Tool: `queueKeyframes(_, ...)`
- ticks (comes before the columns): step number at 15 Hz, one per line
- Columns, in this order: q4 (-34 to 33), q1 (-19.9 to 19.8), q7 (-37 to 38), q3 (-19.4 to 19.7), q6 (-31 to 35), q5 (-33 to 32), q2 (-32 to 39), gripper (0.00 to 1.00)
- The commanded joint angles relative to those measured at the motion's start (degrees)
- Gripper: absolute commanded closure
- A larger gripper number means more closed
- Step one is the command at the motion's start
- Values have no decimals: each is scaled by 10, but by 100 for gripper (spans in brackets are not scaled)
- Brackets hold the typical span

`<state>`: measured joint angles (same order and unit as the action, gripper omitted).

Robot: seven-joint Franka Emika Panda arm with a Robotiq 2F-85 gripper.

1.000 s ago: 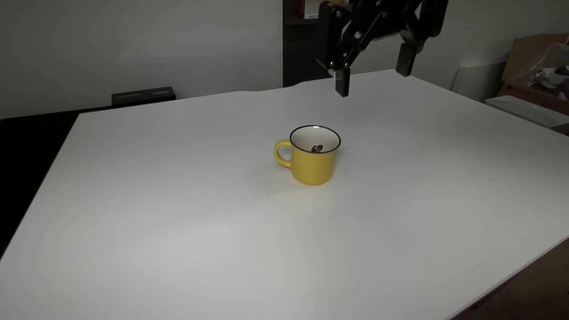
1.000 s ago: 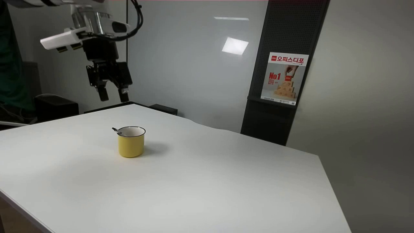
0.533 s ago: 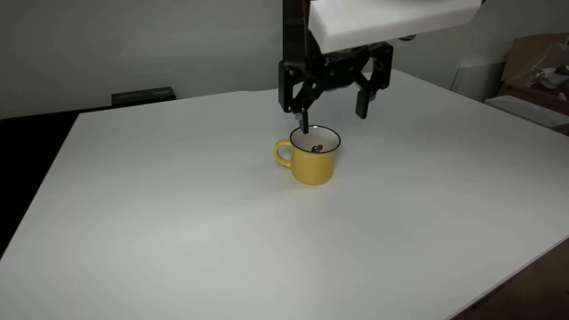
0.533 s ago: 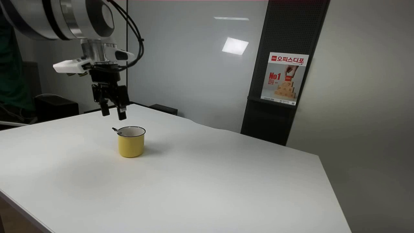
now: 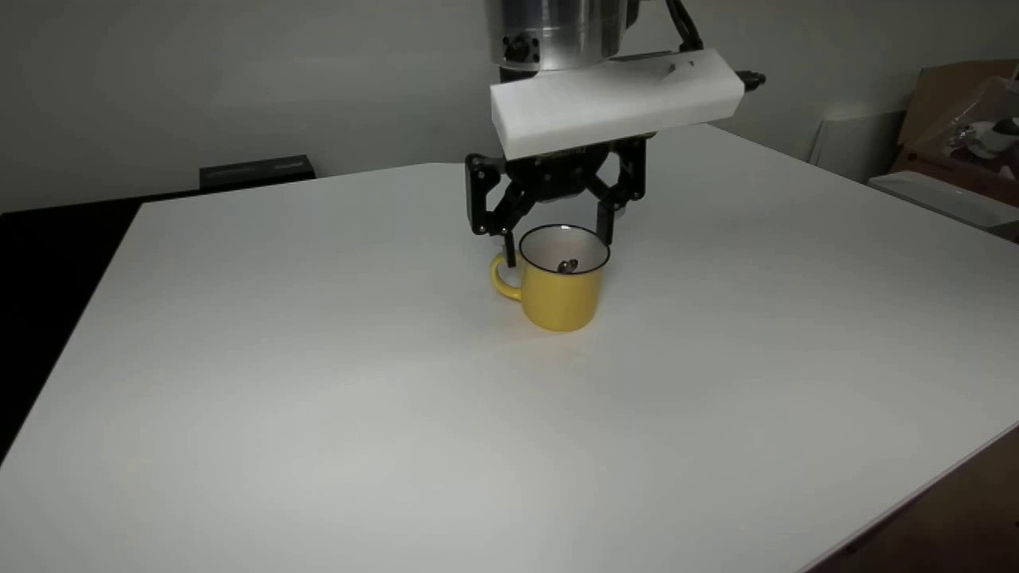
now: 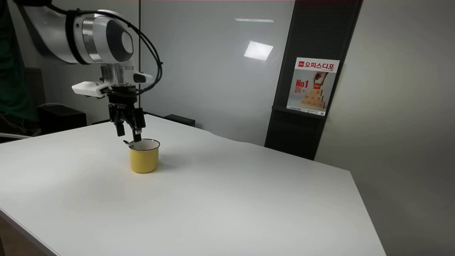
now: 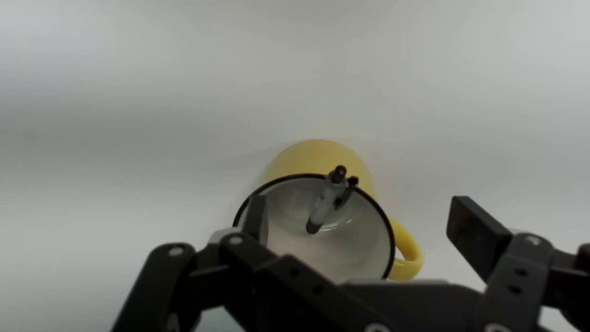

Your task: Move the pen from the cup to the table, to the cup, then to the table

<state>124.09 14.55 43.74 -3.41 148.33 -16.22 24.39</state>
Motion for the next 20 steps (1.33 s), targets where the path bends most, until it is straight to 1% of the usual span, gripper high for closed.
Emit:
queueKeyframes(1,-11,16,-8,12,-4,34,4,0)
queueKeyframes(3,-6,19,-8,15,-2,47,-1,0)
queueKeyframes(4,-5,20,-4,18,-1,51,-2,25)
queueKeyframes(5,-4,20,-1,20,1,58,-2,25)
queueKeyframes(6,-3,20,1,22,2,62,-3,31)
queueKeyframes(7,-2,20,3,24,3,68,-3,40)
queueKeyframes(9,0,18,3,26,2,81,-5,55)
queueKeyframes(11,5,14,-2,24,0,97,-11,67)
queueKeyframes(15,21,11,-8,21,-9,124,-33,95)
queueKeyframes(16,26,11,-6,22,-13,127,-41,99)
queueKeyframes(17,32,12,-4,23,-15,128,-48,100)
queueKeyframes(18,38,12,-2,24,-20,129,-57,96)
queueKeyframes(20,49,10,-1,23,-26,129,-72,96)
